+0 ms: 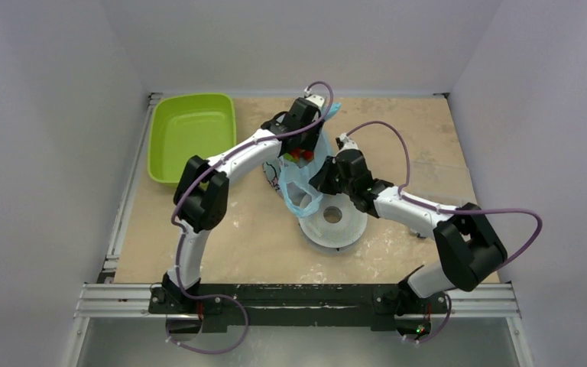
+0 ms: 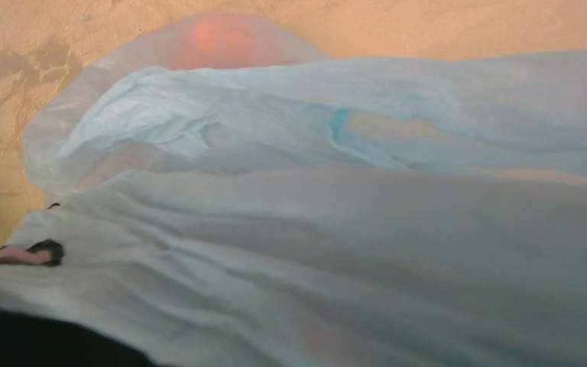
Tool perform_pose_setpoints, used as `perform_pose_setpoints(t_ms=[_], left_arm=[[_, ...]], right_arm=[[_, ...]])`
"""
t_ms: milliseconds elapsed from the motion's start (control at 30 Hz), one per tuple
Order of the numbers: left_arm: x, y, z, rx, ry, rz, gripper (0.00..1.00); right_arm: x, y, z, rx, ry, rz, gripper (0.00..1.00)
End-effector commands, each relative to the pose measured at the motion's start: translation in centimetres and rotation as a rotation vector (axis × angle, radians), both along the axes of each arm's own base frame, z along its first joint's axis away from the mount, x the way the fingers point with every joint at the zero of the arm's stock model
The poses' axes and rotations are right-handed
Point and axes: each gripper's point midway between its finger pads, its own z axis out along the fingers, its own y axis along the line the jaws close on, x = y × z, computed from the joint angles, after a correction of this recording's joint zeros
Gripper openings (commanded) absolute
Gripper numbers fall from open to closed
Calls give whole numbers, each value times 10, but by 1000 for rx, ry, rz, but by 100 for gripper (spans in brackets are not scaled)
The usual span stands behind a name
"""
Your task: Take the fake fruits out of the plastic bag
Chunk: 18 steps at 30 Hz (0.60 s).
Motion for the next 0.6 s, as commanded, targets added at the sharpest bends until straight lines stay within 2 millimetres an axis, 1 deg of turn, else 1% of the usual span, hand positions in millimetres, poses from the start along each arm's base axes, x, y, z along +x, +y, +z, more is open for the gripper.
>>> perform_pose_setpoints(t_ms=[0, 167, 367, 467, 567], left_arm=[[15, 16, -2, 98, -19, 38, 54], [26, 38, -19, 191, -10, 97, 61], [37, 63, -47, 296, 66, 152, 67], [41, 69, -57, 350, 101, 161, 67], [41, 69, -66, 379, 151, 141, 68]], right_arm=[[7, -1, 20, 22, -70, 17, 0], [10, 2, 18, 18, -68, 33, 0], [14, 11, 16, 15, -66, 71, 0], [16, 12, 16, 13, -67, 76, 0], [16, 13, 15, 11, -64, 78, 0]])
